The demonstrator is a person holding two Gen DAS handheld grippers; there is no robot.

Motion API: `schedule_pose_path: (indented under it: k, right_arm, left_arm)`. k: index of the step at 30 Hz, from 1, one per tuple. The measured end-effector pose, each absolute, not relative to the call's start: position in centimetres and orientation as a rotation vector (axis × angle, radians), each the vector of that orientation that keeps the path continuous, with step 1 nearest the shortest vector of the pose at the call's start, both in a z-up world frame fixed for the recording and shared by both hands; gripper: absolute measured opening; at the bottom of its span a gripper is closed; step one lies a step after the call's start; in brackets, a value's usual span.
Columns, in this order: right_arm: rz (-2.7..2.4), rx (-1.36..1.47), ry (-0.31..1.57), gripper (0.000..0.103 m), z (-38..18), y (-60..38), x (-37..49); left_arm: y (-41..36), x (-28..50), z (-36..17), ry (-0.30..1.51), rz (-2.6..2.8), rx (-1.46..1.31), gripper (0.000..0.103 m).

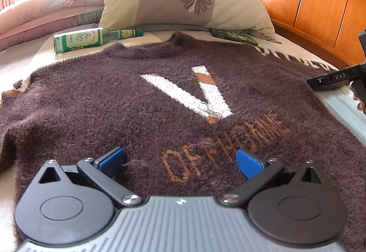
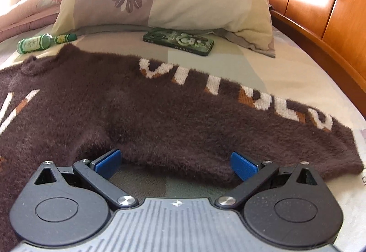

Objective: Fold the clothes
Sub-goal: 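Smooth the striped sleeve nearest the right gripper with the open right gripper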

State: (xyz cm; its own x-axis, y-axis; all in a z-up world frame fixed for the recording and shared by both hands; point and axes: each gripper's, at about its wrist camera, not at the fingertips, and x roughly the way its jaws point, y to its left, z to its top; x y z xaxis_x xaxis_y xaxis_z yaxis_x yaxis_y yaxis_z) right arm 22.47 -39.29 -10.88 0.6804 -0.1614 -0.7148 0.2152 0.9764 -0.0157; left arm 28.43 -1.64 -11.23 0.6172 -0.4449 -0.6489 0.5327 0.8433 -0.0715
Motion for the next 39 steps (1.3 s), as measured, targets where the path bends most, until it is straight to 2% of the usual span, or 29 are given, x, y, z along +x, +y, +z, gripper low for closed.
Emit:
schedule_pose_path:
  k: [14,17,21,30,39]
  right_arm:
    - [-0.357,0.107,0.759,0.103,-11.6,-45.0,25.1]
    - [-0.378,0.144,0.810,0.103,-13.1,-47.0,24.3]
    - [-0.334,0.181,0.787,0.103,-13.4,-48.4,21.2]
    - [-0.246,0.500,0.639,0.103,-10.1,-55.4,21.5]
    - [-0.371,0.631,0.681,0.103,-12.8,-60.9,20.7]
  left_arm:
    - [-1.6,28.4,-11.3,0.701,-0.567,0.136,0.102]
    - [-1.6,28.4,-11.3,0.700,-0.568,0.137,0.102]
    - [-1.6,28.4,-11.3,0.699,-0.568,0.138,0.102]
    - [-1.6,28.4,-11.4,0.697,-0.567,0.141,0.102]
    - [-1.6,28.3,-11.4,0.697,-0.568,0.143,0.102]
